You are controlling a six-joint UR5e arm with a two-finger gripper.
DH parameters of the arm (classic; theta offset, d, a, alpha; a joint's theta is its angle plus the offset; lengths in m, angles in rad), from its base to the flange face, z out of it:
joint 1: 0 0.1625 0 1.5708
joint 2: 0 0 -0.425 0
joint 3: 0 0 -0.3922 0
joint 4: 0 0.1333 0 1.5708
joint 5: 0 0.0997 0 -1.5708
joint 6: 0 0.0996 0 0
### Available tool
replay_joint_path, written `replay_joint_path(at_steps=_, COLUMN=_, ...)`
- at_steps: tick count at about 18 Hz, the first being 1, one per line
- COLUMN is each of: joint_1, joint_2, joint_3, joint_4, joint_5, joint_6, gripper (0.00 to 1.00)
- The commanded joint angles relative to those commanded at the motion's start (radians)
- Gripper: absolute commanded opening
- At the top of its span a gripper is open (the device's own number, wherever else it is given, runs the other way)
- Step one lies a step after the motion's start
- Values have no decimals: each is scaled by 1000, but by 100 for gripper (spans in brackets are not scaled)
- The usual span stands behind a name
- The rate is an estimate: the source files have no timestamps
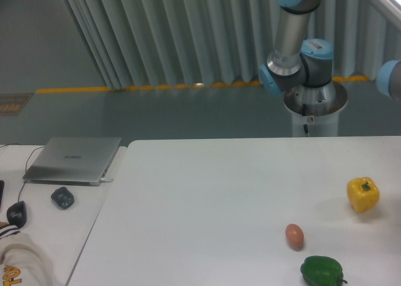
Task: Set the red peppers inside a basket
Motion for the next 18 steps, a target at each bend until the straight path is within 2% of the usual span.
replay_joint_path(at_steps=4, joint_1=5, joint_2=-26, joint_3=6, joint_4=8, joint_5=17, joint_6=0, gripper=35)
replay_joint_path(at_steps=10, joint_1=8, joint_2=-35, joint_3=12, joint_4=8, joint_5=25, joint_6=-2, gripper=39)
replay_joint_path(at_steps=12, joint_1=9, joint_2=-37, joint_3=12, joint_4=8, joint_5=25, joint_6=0, gripper=53)
replay_joint_path(at_steps=13, joint_1=9, joint_2=-38, joint_3=9, joint_4=8, joint_5=26, joint_6=0, gripper=65)
replay_joint_path(at_steps=15, joint_1=9, joint_2=-38, joint_3=8, joint_4=8, joint_5=26, joint_6=2, gripper=99)
replay_joint_path(at_steps=18, joint_1=9, joint_2=-37, joint_3=0, joint_4=8, joint_5=26, joint_6=2, gripper=100)
